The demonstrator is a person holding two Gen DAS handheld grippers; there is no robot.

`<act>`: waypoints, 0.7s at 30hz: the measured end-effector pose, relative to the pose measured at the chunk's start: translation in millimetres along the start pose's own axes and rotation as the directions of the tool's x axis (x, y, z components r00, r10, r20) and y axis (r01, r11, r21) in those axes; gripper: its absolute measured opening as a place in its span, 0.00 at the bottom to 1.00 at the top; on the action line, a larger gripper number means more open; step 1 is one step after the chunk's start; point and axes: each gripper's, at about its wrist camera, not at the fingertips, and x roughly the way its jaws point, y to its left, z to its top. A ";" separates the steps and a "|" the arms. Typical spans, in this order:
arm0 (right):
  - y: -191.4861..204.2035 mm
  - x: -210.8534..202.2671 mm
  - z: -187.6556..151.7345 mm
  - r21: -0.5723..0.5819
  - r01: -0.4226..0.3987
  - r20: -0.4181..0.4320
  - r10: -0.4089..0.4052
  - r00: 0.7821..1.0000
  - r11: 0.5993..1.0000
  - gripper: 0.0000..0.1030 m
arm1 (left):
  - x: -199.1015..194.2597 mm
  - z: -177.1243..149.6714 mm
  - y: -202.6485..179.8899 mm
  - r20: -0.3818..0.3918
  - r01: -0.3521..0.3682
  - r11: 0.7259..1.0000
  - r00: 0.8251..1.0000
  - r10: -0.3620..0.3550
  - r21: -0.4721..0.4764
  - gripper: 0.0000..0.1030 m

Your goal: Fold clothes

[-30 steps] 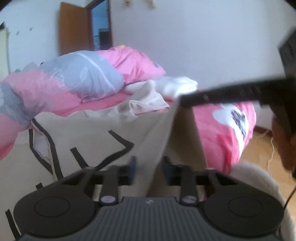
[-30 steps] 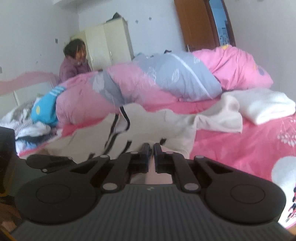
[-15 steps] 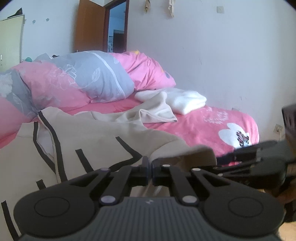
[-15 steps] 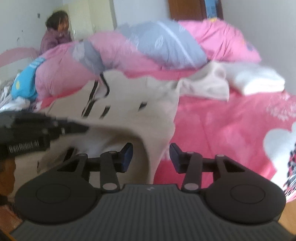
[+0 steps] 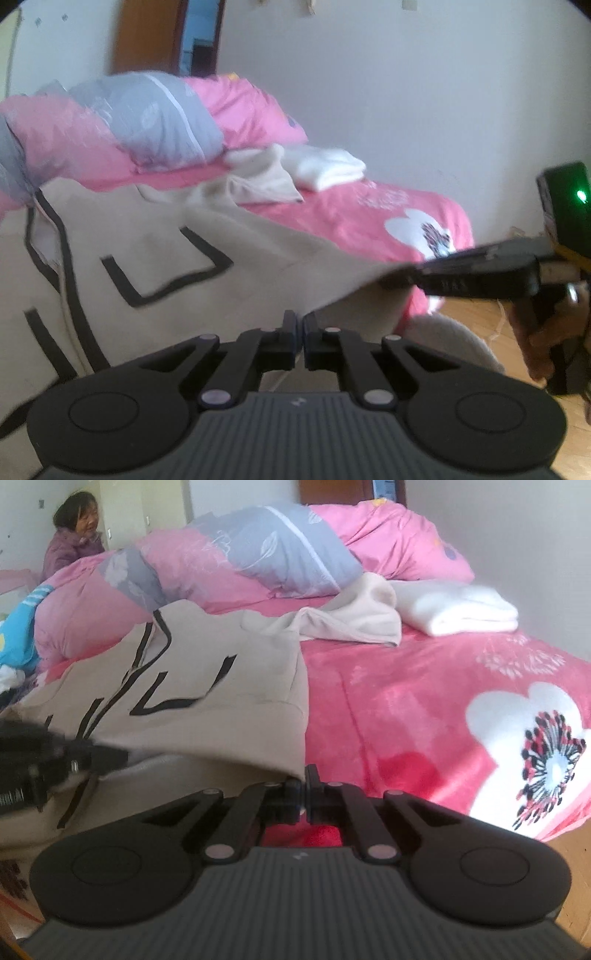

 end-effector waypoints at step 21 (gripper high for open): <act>-63.4 -11.8 -10.3 0.412 0.001 -0.109 0.048 0.993 0.911 0.73 | -102.2 -45.0 116.1 0.125 0.039 0.892 0.992 0.020 -0.451 0.56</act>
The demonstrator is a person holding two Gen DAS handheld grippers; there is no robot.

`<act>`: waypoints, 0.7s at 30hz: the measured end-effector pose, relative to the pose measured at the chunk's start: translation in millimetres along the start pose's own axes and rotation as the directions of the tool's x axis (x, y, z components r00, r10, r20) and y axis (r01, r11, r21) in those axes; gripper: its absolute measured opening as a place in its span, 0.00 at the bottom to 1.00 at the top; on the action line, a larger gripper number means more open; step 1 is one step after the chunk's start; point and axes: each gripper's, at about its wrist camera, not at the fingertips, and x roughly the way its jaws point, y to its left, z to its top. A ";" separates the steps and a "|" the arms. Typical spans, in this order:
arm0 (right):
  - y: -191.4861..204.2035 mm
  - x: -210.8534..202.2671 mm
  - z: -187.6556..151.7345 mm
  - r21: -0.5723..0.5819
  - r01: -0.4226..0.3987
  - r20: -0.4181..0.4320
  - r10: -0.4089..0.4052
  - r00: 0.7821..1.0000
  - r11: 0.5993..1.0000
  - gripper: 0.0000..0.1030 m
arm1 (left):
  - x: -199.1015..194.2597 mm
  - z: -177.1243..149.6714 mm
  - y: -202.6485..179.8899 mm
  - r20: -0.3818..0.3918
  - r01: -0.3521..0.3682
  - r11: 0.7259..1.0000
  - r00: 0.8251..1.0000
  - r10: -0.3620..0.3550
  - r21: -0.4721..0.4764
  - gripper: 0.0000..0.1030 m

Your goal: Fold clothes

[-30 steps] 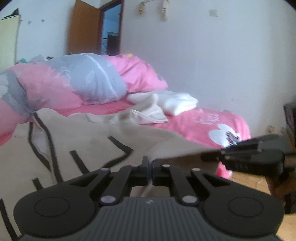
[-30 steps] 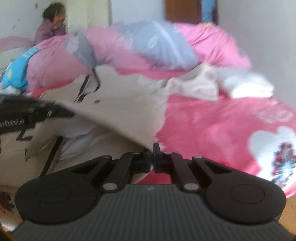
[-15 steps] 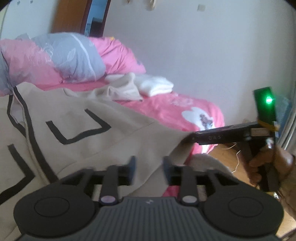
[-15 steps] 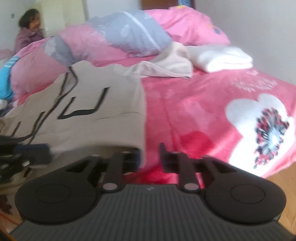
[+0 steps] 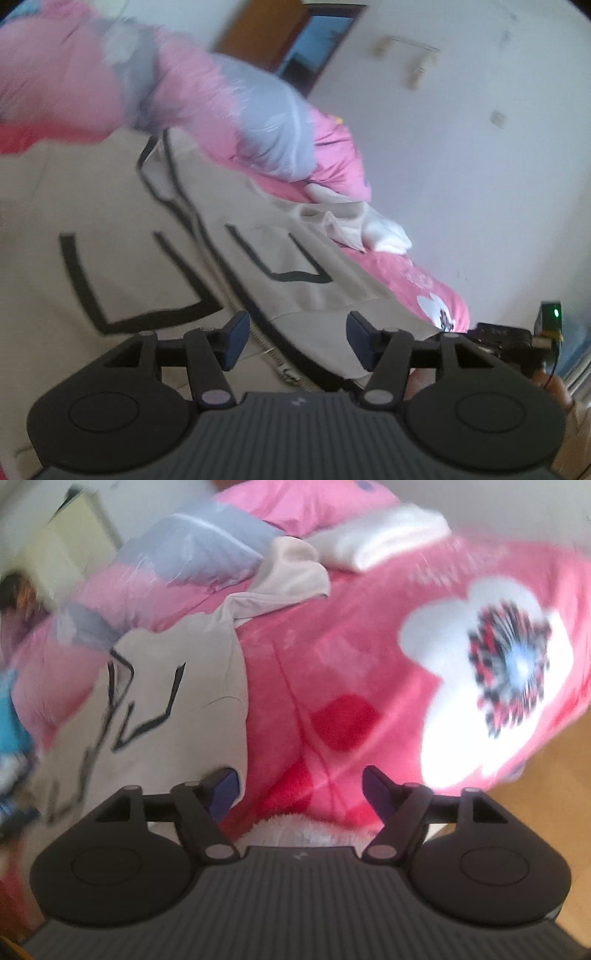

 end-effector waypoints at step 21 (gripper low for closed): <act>64.3 47.0 -42.4 0.398 -0.371 -0.164 0.463 0.871 0.839 0.64 | 26.0 -51.1 -95.0 -0.061 -0.096 0.764 0.983 0.175 0.638 0.27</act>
